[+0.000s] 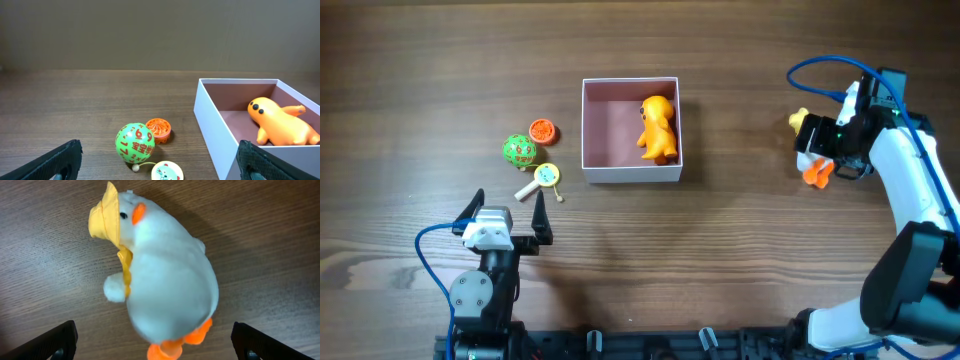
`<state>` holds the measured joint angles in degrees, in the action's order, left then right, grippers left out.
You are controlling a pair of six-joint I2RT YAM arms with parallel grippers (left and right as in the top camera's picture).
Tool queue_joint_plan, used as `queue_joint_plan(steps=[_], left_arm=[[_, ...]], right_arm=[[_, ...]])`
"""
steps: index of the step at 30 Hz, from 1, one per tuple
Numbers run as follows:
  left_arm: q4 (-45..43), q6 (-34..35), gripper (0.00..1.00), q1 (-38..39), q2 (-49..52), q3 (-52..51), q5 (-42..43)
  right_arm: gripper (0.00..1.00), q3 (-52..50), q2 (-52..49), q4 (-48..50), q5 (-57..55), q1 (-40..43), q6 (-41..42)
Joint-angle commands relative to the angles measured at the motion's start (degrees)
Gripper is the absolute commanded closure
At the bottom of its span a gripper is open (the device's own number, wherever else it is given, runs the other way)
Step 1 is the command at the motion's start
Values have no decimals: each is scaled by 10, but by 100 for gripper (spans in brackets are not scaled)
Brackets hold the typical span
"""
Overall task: Pack container
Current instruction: 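Move the right gripper to the white plush duck and grasp it, then carry the white duck into the box beside the dinosaur and release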
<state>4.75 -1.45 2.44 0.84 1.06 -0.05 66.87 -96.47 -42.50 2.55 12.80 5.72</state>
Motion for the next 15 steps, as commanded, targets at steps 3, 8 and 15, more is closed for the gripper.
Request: queue_joint_plan(steps=[3,8,15], left_arm=[[-1,-11,0,-5,-5,-5,7],[-1,-11,0,-5,-5,-5,7],[-1,-11,0,-5,-5,-5,7]], right_arm=[[18,-9,-70,17,-6,-1,-12],[96,5,-74,5,-6,-1,30],[96,127,-10,-93,25,-72,64]])
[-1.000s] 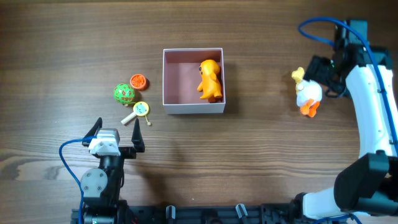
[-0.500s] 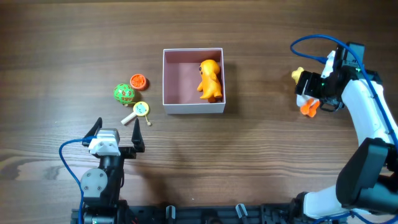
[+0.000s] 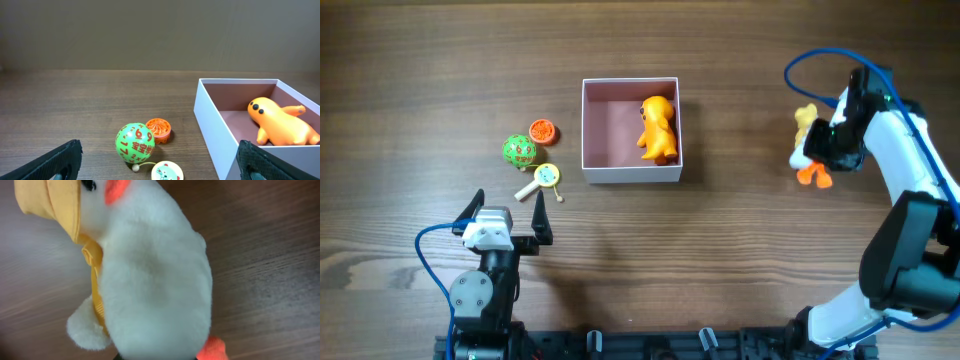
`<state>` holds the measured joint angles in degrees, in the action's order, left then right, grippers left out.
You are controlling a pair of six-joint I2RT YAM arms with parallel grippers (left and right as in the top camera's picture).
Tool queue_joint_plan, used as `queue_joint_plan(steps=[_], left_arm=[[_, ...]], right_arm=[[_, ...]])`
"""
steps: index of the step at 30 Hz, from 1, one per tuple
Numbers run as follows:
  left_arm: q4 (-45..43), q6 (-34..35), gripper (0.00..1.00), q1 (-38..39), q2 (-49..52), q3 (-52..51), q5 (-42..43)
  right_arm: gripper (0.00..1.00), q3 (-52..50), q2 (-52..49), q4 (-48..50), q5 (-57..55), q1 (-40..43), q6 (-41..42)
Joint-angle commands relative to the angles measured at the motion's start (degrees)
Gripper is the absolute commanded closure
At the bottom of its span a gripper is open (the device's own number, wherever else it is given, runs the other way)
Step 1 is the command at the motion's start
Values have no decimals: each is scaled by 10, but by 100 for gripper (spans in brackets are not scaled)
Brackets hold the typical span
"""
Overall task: Pack container
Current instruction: 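Carry the white duck into the box beside the dinosaur and release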
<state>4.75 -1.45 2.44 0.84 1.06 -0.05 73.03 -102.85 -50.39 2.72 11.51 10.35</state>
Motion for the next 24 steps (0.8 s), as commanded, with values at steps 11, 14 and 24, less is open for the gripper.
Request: queue_joint_plan(steps=[11,14,24], left_arm=[[-1,-11,0,-5,-5,-5,7],[-1,-11,0,-5,-5,-5,7],[-1,-11,0,-5,-5,-5,7]], right_arm=[[96,154,91,119,-63,-449,96],[96,154,75,148,-94,-503,133],[94,154,-80,186,-69,-540,244]])
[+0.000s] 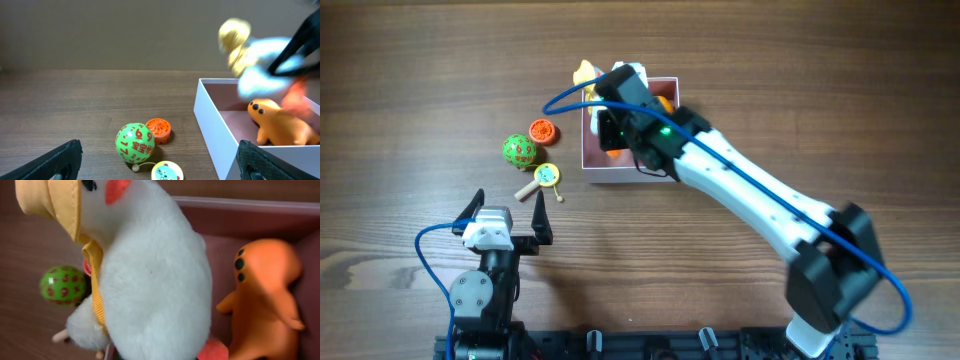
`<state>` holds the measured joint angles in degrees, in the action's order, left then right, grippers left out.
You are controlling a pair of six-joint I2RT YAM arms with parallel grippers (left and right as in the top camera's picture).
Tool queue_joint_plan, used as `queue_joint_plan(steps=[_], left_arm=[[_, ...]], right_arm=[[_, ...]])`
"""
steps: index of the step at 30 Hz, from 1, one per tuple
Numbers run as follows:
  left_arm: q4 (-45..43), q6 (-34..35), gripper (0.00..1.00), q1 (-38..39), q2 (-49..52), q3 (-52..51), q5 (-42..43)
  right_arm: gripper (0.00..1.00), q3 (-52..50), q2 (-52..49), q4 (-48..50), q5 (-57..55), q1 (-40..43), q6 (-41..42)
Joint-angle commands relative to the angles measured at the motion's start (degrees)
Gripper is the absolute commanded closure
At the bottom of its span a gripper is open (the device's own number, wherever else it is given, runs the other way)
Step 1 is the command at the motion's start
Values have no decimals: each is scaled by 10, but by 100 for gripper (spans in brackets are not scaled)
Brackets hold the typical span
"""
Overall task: Pack container
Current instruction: 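Carry the white duck into the box beside the dinosaur and release, then raise the right arm aside and reach the left gripper to the green ball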
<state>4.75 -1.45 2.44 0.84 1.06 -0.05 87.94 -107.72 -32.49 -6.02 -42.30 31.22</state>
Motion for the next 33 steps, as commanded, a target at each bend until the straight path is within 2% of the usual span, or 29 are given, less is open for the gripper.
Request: queue_joint_plan(steps=[1,7,8,9,11,13,18,22,25,28,33], left_arm=[[-1,-11,0,-5,-5,-5,7],[-1,-11,0,-5,-5,-5,7],[-1,-11,0,-5,-5,-5,7],[-1,-11,0,-5,-5,-5,7],[-1,-11,0,-5,-5,-5,7],[-1,-11,0,-5,-5,-5,7],[-1,-11,0,-5,-5,-5,7],[-1,-11,0,-5,-5,-5,7],[-1,-11,0,-5,-5,-5,7],[-1,-11,0,-5,-5,-5,7],[-1,-11,0,-5,-5,-5,7]], right_arm=[[94,5,-42,6,18,-2,36],[93,5,-63,-7,18,-2,37],[85,5,-63,-9,18,-2,37],[63,5,-63,-10,18,-2,37],[38,5,-63,-12,22,-2,36],[22,5,-63,-12,27,-2,32],[15,7,-31,-10,13,-2,-5],[15,7,50,-44,-75,9,-17],[13,7,137,-117,-122,57,-27],[10,7,196,-174,-118,128,-28],[0,7,243,-240,-120,250,-59]])
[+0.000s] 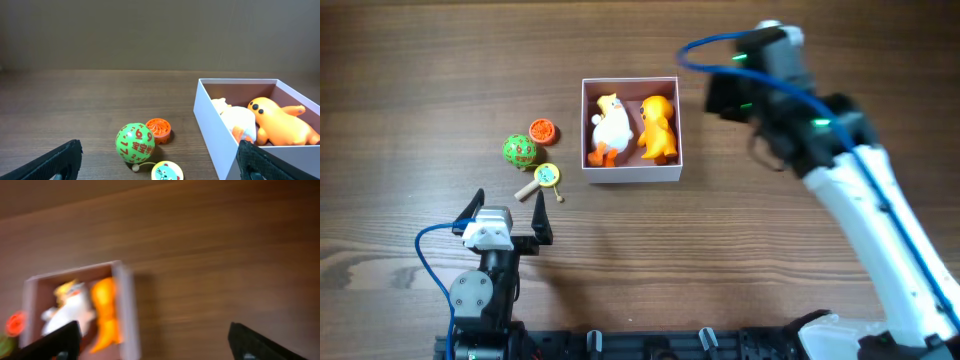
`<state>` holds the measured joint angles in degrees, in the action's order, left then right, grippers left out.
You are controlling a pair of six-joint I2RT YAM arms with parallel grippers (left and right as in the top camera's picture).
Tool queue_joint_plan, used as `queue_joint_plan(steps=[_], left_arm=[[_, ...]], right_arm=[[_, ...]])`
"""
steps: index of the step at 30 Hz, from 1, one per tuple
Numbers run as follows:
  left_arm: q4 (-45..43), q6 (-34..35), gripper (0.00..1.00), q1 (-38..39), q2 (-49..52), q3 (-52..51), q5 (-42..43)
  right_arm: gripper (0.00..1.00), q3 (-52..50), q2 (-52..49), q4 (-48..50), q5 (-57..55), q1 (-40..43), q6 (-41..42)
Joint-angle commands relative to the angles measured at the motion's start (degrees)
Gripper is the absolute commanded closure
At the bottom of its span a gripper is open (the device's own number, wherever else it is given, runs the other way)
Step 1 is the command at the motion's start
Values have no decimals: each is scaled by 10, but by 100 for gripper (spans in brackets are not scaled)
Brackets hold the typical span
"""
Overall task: Pack container
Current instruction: 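Raise the right arm aside and reach the left gripper to the green ball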
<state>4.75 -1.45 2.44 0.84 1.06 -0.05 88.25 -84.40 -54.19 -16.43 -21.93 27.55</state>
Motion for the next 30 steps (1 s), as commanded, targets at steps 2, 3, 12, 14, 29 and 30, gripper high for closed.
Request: queue_joint_plan(steps=[2,3,12,14,29,30], left_arm=[[-1,-11,0,-5,-5,-5,7],[-1,-11,0,-5,-5,-5,7],[-1,-11,0,-5,-5,-5,7],[-1,-11,0,-5,-5,-5,7],[-11,63,0,-4,-4,-3,42],[-9,105,0,-4,-3,0,41]], right_arm=[[0,3,10,-43,-16,75,-23],[0,3,9,-52,-16,84,-22],[0,3,9,-61,-16,93,-21],[0,3,9,-61,-16,93,-21],[0,3,9,-61,-16,93,-21],[0,3,9,-61,-16,93,-21]])
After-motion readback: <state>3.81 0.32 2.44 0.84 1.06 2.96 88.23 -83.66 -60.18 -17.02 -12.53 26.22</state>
